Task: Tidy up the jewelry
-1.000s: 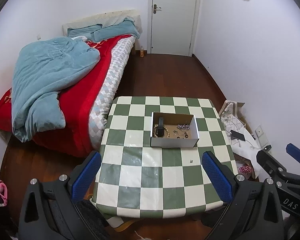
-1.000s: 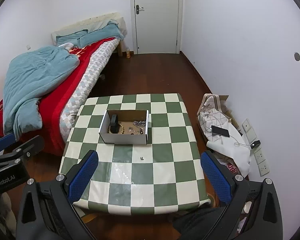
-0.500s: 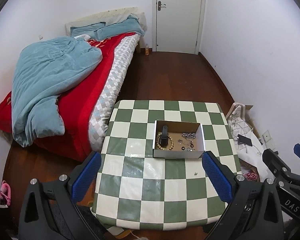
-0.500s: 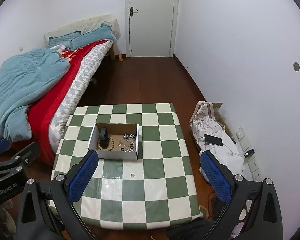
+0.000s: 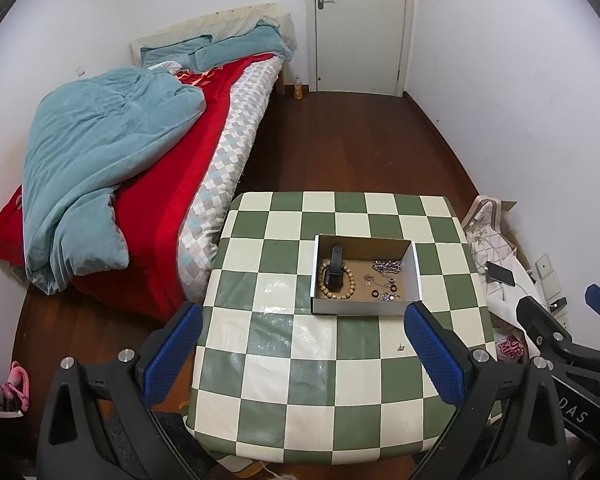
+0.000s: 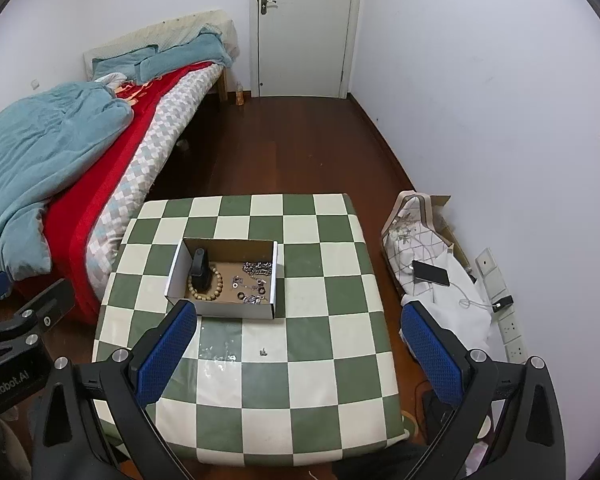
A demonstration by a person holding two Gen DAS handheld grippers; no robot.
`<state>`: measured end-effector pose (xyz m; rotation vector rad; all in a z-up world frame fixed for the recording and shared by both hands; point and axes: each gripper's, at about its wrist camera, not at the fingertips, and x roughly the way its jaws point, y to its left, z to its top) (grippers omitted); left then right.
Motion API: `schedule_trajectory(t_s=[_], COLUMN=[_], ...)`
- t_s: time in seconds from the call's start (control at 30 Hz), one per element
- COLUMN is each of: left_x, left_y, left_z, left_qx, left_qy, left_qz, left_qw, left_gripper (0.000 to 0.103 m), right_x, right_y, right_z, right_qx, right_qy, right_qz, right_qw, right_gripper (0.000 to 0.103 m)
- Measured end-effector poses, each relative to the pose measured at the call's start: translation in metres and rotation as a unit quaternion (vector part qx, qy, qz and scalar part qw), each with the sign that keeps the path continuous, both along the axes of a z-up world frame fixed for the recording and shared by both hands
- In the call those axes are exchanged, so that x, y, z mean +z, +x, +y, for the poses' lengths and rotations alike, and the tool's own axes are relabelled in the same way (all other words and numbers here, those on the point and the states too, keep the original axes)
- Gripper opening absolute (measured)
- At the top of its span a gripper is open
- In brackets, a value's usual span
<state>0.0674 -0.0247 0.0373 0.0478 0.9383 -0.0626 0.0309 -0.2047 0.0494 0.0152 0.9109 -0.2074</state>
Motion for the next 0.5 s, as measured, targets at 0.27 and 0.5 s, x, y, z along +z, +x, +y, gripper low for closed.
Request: schedule_trajectory(t_s=[0.27, 0.5], left_x=[0.001, -0.003], left_y=[0.002, 0.002], left_z=[0.004, 0.007], left_qx=[0.006, 0.01], left_qy=[0.007, 0.005], left_qz=[-0.006, -0.004], left_qw=[0.9999, 0.9999], left_gripper=[0.103, 0.103], right_x=[-0.007, -0.011], right_y=[0.003, 0.005], right_z=[-0.001, -0.001], right_qx=[0.001, -0.001], right_qy=[0.005, 0.002], right_qz=[0.01, 0.016], right_qw=[1.0, 1.0], right_gripper=[0.103, 0.103])
